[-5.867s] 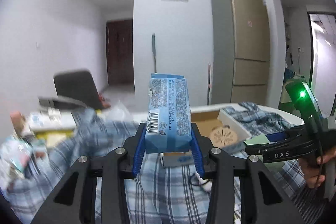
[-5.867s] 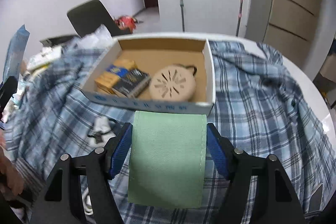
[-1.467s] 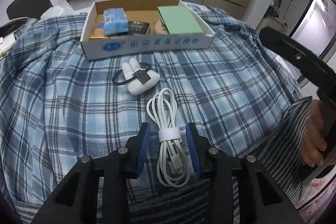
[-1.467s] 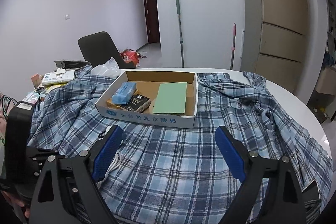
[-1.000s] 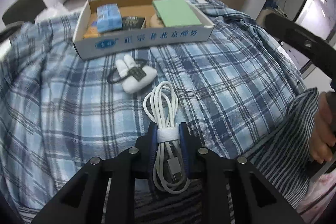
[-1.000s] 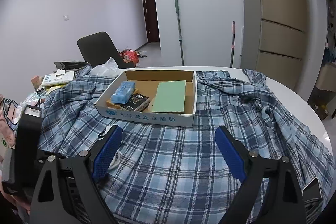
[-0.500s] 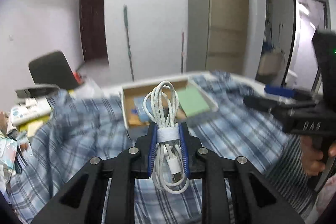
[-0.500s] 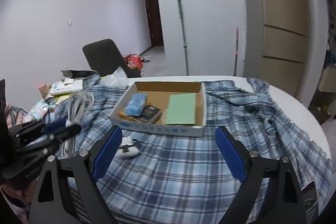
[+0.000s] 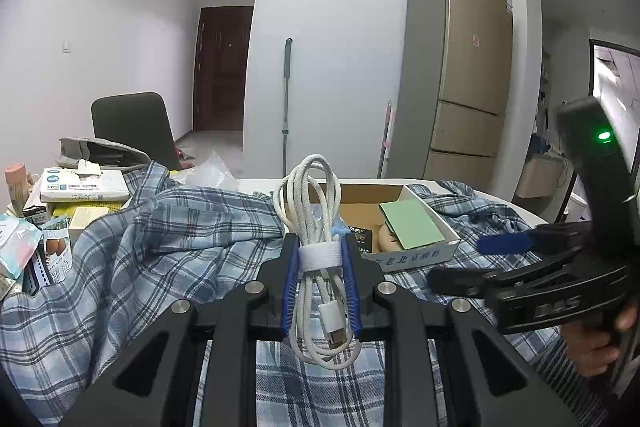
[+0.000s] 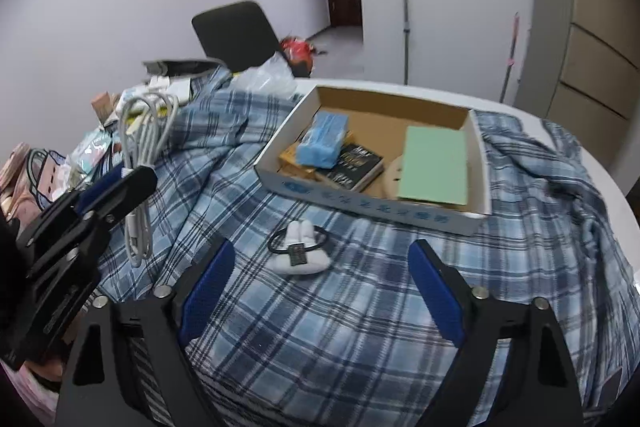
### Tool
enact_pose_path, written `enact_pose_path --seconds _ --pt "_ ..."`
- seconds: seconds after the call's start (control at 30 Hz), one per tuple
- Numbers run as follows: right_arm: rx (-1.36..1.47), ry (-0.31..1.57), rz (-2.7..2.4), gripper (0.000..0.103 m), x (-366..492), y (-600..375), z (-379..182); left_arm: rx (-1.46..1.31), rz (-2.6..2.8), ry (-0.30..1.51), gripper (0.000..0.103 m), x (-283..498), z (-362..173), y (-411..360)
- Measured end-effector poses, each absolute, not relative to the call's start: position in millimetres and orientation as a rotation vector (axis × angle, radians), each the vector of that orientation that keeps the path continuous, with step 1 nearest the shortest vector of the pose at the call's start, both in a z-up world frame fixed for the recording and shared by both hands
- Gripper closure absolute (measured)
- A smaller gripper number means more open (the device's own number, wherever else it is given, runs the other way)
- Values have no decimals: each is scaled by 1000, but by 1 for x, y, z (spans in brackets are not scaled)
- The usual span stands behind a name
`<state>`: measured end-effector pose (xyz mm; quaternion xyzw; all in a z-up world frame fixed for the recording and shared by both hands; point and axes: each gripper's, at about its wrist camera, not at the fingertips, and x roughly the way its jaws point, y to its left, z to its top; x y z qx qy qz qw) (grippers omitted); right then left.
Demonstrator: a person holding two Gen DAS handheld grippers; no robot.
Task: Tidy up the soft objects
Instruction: 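Grasp the white bunny earphone case with the right gripper while the left holds the cable, then carry both items over the box and open both grippers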
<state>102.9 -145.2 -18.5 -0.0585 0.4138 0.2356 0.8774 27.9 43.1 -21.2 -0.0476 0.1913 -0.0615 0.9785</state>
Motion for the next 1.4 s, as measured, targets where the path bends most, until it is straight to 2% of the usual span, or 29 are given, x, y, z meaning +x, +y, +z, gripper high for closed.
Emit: enact_pose_path --seconds 0.2,0.27,0.33,0.53,0.8,0.93,1.23,1.4 --pt "-161 928 502 30 119 -123 -45 -113 -121 373 81 24 -21 44" --pt "-181 952 497 37 123 -118 -56 -120 -125 377 81 24 -22 45" --pt "-191 970 513 50 127 -115 -65 -121 -128 383 81 25 -23 45" --pt "-209 911 565 59 126 -110 -75 -106 -139 381 81 25 -22 41" --pt "-190 992 568 59 136 -110 -95 -98 -142 387 81 26 -23 40" --pt "-217 973 567 69 131 -109 -92 -99 -141 387 81 27 -23 40" --pt "-279 820 548 70 90 -135 -46 -88 -145 358 81 13 -1 43" --pt "-260 605 468 70 63 -160 14 -103 -211 336 81 5 34 38"
